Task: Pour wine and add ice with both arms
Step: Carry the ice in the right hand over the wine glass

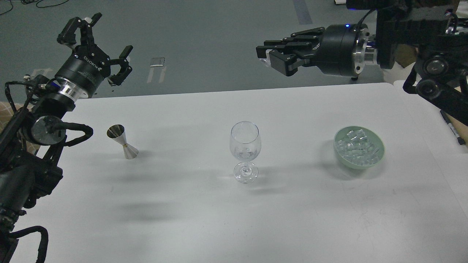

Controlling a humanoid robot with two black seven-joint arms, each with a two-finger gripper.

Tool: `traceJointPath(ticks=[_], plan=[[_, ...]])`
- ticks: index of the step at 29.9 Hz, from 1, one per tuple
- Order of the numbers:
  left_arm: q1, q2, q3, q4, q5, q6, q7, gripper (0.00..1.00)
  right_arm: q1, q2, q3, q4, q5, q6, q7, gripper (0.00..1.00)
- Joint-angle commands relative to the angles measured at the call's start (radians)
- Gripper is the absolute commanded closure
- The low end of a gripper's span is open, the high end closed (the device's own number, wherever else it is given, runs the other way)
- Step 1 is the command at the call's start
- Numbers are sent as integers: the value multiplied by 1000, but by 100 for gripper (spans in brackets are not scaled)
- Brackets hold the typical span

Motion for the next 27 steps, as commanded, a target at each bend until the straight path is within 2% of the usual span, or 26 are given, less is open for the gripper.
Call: traceJointPath(ticks=[1,8,23,27], plan=[[-1,0,-1,0,0,0,0,2,-12,11,-5,39,0,0,0,100],[-15,0,-1,0,0,0,0,2,-25,17,-15,102,3,0,-9,100],[-31,5,-3,0,-2,0,0,2,-29,48,-82,99,-8,0,-14,100],[-40,3,-3,0,-2,0,0,2,-36,63,-99,90,-11,0,-29,100]])
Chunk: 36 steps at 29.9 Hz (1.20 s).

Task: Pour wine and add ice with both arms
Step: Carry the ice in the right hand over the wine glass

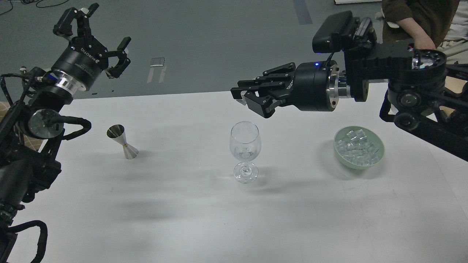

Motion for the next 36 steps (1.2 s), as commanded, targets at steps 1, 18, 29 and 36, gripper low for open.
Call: traceJointPath(ticks=[1,18,29,36], plan=[[-3,0,0,0,0,0,0,2,-11,10,-9,-7,-4,0,-9,100],[-5,-4,0,0,0,0,0,2,-30,76,-12,-65,-41,0,-15,100],[-13,-4,0,0,0,0,-2,2,-54,104,-34,-109,-58,0,-18,100],[-13,-4,-3,0,0,0,-2,2,-60,133,-35,-115,-74,0,-25,100]])
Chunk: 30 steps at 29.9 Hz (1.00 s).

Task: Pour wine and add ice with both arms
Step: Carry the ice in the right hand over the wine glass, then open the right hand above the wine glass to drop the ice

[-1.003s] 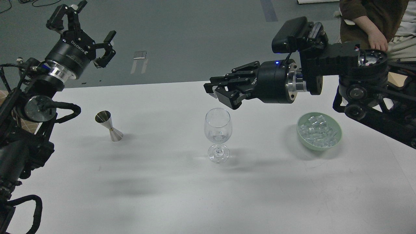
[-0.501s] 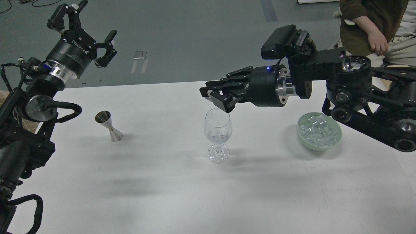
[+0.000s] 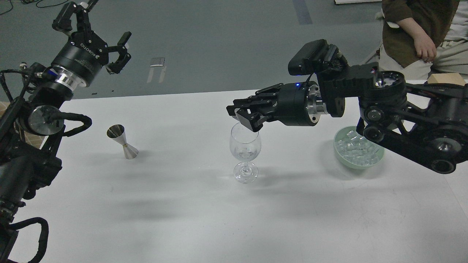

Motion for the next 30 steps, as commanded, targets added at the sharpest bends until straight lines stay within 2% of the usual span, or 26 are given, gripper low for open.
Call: traceJointPath(ticks=[1,23,30], plan=[[0,0,-2,0,0,0,0,2,-7,15,0,-6,-11,0,-10,100],[0,0,-7,0,-1,0,0,2,-15,47,-14,-23,-12,0,-22,100],[1,0,-7,0,-1,0,0,2,-15,52,-14,-29,-11,0,-37,97]])
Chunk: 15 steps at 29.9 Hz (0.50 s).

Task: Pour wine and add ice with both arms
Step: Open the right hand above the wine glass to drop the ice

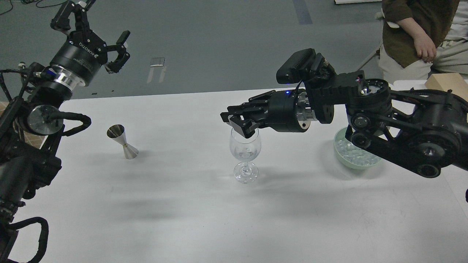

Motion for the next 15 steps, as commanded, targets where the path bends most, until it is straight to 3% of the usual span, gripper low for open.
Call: traceJointPath(ticks=[1,15], plan=[[1,0,0,0,1,0,0,2,-1,4,0,-2,1,0,-3,97],[1,0,0,2,1,0,0,2,-1,-3,0,13,11,0,-2,97]])
